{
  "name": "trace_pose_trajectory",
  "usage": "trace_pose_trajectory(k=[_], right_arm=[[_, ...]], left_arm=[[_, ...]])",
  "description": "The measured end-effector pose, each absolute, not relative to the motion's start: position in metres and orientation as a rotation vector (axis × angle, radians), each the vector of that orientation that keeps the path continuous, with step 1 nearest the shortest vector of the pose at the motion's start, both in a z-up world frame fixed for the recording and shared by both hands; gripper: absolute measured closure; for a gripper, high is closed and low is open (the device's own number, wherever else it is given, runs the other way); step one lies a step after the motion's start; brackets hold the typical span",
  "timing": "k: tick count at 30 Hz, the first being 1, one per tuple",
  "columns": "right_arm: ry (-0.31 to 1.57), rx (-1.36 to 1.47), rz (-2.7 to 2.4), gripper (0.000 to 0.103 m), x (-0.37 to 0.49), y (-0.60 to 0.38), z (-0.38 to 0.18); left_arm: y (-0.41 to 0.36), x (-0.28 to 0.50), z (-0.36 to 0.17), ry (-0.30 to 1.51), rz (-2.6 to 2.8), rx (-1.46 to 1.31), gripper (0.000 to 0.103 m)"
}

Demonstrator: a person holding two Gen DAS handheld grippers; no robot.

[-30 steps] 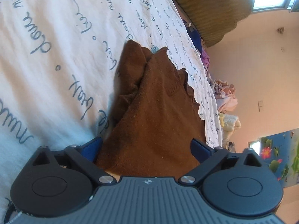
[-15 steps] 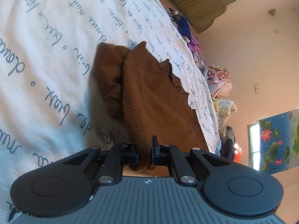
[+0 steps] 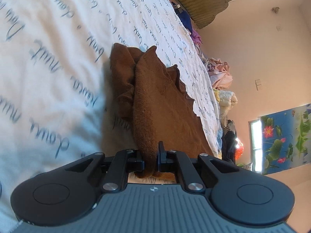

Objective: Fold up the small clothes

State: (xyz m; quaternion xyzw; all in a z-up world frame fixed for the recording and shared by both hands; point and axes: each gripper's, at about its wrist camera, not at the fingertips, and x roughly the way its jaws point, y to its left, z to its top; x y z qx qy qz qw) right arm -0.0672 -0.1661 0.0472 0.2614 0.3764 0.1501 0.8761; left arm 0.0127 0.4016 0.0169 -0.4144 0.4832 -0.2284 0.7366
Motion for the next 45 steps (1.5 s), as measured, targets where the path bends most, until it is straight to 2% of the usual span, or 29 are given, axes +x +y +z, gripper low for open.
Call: trace_pose_trajectory(k=[7, 9, 12, 13, 15, 17, 19, 21, 22, 23, 27, 29, 32, 36, 39, 40, 41, 45], right_arm=[[0.836, 0.495, 0.283, 0.091, -0.084, -0.156, 0.027], [0.891, 0.492, 0.282, 0.086, -0.082, -0.15, 0.016], [0.898, 0.439, 0.268, 0.076, -0.089, -0.145, 0.023], [0.89, 0.415, 0.245, 0.075, -0.096, -0.146, 0.032], [0.846, 0.323, 0.198, 0.074, -0.114, -0.147, 0.053], [0.748, 0.252, 0.176, 0.074, -0.126, -0.148, 0.075], [0.674, 0.243, 0.194, 0.074, -0.118, -0.144, 0.088], [0.641, 0.241, 0.21, 0.074, -0.093, -0.134, 0.091], [0.632, 0.237, 0.214, 0.074, -0.079, -0.127, 0.087], [0.623, 0.223, 0.214, 0.074, -0.061, -0.117, 0.081], [0.653, 0.096, 0.154, 0.074, -0.017, -0.083, 0.047], [0.711, -0.014, 0.059, 0.075, -0.009, -0.075, 0.023], [0.646, -0.027, 0.064, 0.075, -0.024, -0.086, 0.008], [0.652, 0.02, 0.023, 0.075, -0.033, -0.089, 0.017], [0.614, 0.055, 0.035, 0.074, -0.051, -0.082, 0.03], [0.621, 0.054, 0.061, 0.074, -0.057, -0.078, 0.033], [0.636, 0.04, 0.072, 0.073, -0.063, -0.074, 0.033], [0.644, -0.073, 0.088, 0.073, -0.093, -0.067, 0.017]], left_arm=[[0.415, -0.016, 0.0, 1.055, -0.457, -0.918, 0.092], [0.414, -0.02, -0.007, 1.063, -0.435, -0.876, 0.092], [0.422, -0.018, -0.018, 1.071, -0.384, -0.862, 0.085], [0.426, -0.019, -0.016, 1.058, -0.368, -0.869, 0.081], [0.434, -0.026, 0.005, 1.011, -0.305, -0.768, 0.081], [0.439, -0.038, 0.035, 0.948, -0.214, -0.663, 0.068], [0.435, -0.044, 0.061, 0.861, -0.24, -0.636, 0.066], [0.419, -0.041, 0.077, 0.822, -0.275, -0.648, 0.046], [0.402, -0.037, 0.082, 0.784, -0.305, -0.637, 0.028], [0.388, -0.033, 0.084, 0.743, -0.33, -0.631, 0.022], [0.324, 0.002, 0.057, 0.746, -0.322, -0.559, 0.024], [0.303, 0.019, 0.031, 0.798, -0.277, -0.465, 0.03], [0.3, 0.014, 0.015, 0.727, -0.307, -0.36, 0.028], [0.314, 0.004, 0.019, 0.724, -0.327, -0.331, 0.028], [0.318, -0.013, 0.032, 0.741, -0.284, -0.298, 0.024], [0.321, -0.021, 0.035, 0.739, -0.312, -0.336, 0.012], [0.322, -0.032, 0.038, 0.727, -0.336, -0.364, 0.005], [0.32, -0.067, 0.025, 0.783, -0.269, -0.316, 0.009]])
